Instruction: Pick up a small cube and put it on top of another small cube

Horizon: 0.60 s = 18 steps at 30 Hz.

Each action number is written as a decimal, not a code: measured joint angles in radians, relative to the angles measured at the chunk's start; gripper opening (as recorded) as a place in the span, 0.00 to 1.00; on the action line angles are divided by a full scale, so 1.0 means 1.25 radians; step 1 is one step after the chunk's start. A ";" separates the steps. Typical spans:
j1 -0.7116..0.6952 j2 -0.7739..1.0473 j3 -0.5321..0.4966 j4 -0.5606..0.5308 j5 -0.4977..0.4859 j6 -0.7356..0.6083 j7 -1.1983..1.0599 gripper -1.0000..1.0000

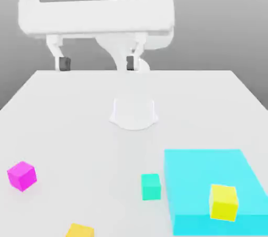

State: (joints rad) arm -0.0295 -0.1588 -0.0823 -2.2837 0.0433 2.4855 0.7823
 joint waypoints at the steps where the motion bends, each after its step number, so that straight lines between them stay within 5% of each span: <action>1: -0.002 0.029 -0.003 0.001 0.003 0.008 -0.002 0.50; 18: -0.061 0.522 -0.009 0.032 0.055 0.199 -0.031 0.50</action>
State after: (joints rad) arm -0.1064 0.4940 -0.0935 -2.2432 0.1117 2.7344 0.7440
